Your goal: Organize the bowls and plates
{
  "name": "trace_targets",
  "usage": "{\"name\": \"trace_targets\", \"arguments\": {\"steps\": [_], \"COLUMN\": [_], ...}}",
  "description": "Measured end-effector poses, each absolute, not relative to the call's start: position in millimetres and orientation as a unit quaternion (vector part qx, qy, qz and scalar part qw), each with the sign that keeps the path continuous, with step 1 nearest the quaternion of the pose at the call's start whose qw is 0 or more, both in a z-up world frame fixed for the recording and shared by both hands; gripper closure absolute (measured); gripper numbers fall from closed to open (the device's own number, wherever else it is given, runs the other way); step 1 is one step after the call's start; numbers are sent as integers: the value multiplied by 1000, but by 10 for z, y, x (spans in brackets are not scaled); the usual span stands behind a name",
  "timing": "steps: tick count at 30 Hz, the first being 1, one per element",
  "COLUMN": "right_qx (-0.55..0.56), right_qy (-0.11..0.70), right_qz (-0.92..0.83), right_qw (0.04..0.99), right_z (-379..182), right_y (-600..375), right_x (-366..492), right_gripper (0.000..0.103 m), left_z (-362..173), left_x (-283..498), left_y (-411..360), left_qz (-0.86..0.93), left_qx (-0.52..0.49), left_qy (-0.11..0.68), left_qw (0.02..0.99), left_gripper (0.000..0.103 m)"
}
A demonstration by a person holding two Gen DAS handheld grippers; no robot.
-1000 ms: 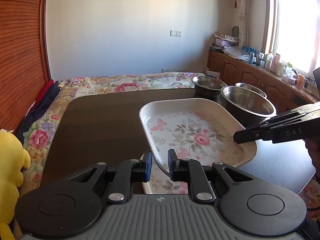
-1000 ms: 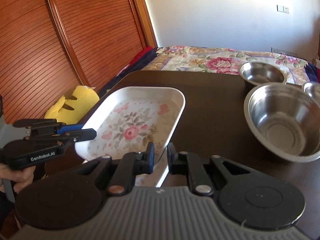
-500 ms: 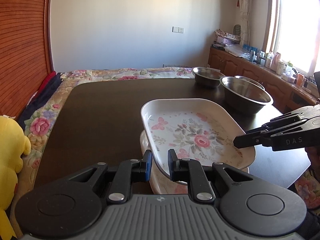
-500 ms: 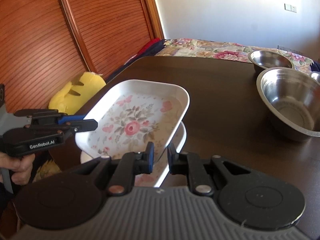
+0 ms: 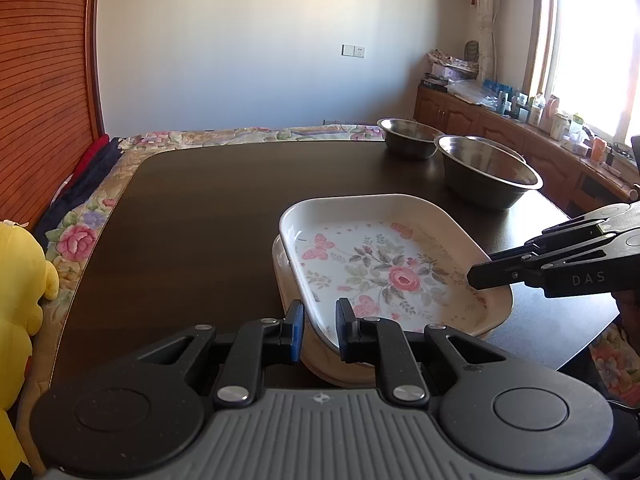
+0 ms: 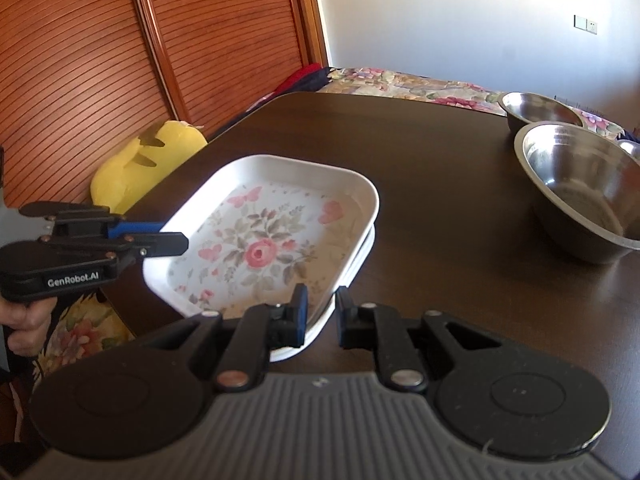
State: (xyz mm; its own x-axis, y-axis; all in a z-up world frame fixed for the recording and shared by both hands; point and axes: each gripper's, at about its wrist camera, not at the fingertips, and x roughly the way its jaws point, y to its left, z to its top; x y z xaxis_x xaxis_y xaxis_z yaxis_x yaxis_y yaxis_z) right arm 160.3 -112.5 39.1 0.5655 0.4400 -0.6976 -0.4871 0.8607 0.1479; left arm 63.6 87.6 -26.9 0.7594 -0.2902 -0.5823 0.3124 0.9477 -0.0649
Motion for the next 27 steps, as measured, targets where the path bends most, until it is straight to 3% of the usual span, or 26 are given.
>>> {"name": "trace_targets", "arguments": {"steps": [27], "right_qx": [-3], "right_qy": [348], "right_qz": [259], "right_qw": [901], "right_z": [260], "right_y": [-1164], "right_x": [1537], "right_gripper": [83], "left_z": [-426], "left_x": [657], "left_y": [898], "left_qz": [-148], "left_qx": [16], "left_qy": [312], "left_qw": [938], "left_gripper": [81]}}
